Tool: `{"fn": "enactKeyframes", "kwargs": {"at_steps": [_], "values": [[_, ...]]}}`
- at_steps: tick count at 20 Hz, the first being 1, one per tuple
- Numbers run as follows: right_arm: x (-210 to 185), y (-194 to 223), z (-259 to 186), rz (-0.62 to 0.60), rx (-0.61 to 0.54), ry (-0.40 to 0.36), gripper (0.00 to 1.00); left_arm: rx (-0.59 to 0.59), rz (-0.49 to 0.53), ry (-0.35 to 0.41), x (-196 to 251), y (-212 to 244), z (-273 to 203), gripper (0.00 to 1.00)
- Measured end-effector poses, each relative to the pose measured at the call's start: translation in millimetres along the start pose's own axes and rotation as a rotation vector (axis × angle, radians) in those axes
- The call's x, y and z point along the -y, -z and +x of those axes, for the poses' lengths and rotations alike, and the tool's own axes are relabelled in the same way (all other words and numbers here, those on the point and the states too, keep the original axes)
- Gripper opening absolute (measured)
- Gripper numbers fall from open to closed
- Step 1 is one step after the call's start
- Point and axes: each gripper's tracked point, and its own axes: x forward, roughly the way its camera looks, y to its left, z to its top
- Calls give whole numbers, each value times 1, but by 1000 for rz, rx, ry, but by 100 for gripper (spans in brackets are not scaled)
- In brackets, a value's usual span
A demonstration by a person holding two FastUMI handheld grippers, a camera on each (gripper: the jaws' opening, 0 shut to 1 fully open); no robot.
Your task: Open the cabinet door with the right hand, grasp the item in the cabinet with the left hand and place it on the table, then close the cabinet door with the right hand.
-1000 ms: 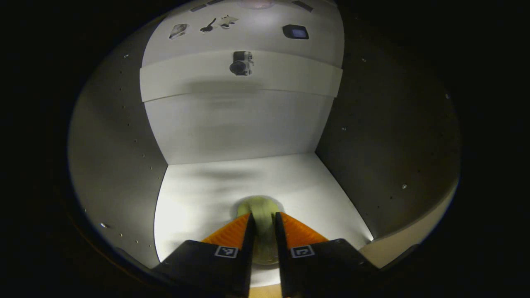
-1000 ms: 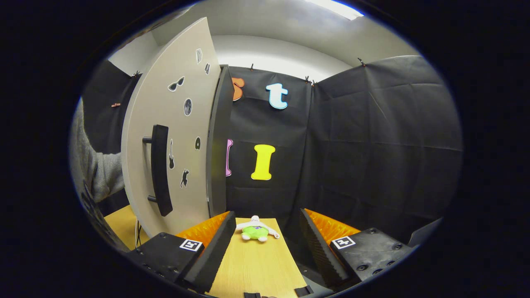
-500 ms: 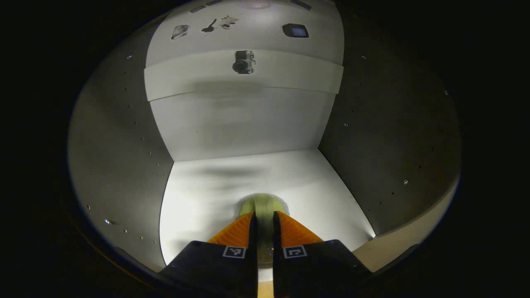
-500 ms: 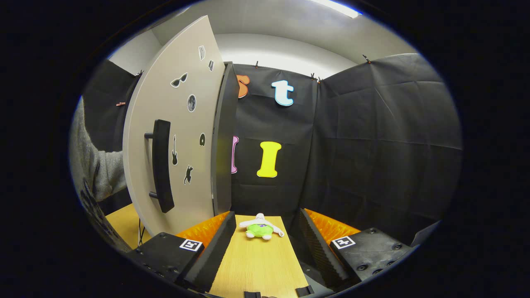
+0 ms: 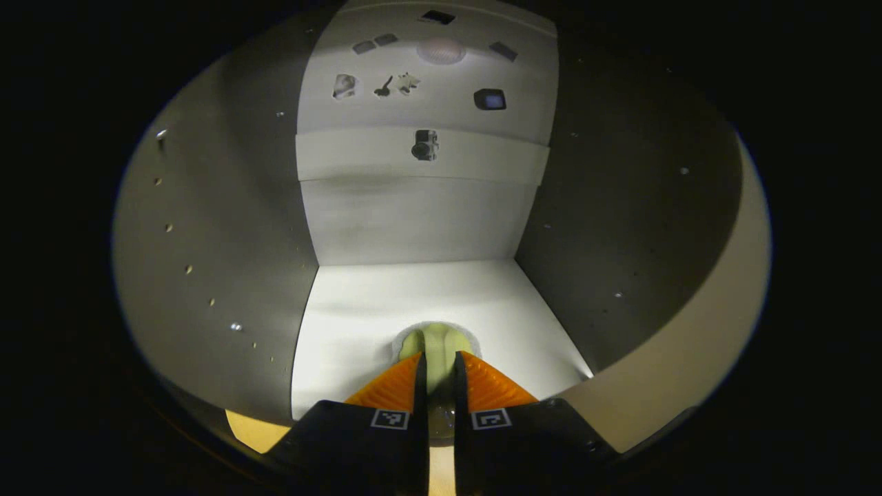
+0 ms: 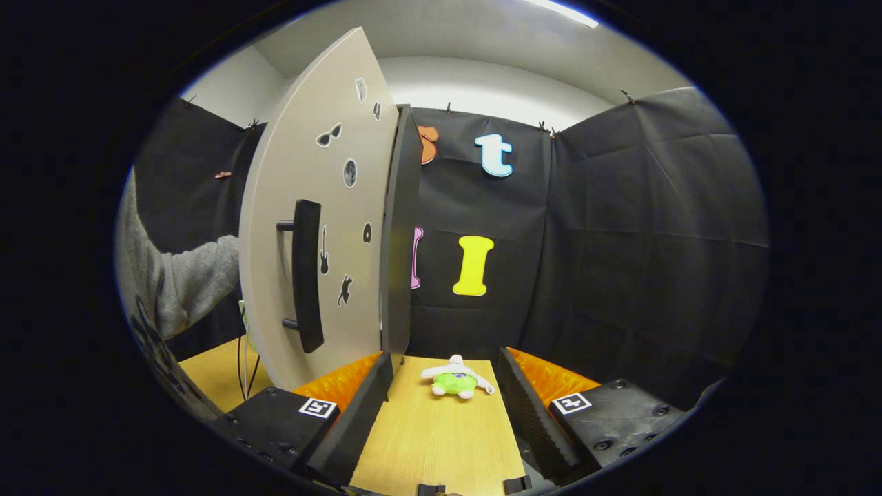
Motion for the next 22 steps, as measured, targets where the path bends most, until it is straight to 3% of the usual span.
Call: {"fn": "enactKeyframes", "kwargs": {"at_steps": [6, 9, 13, 16, 22], "values": [[-26, 9, -21, -126, -35, 70, 98, 35, 21, 16, 1, 67, -96, 18], [-56, -4, -39, -120, 9, 56, 98, 33, -1, 39, 7, 116, -138, 18], [-69, -13, -71, -89, 38, 96, 97, 1, -78, 83, 17, 191, -172, 18], [-88, -15, -88, -17, 43, 69, 98, -15, -108, 108, 25, 242, -178, 18], [-110, -19, -103, -30, 55, 33, 97, -69, -167, 114, 42, 332, -153, 18]]}}
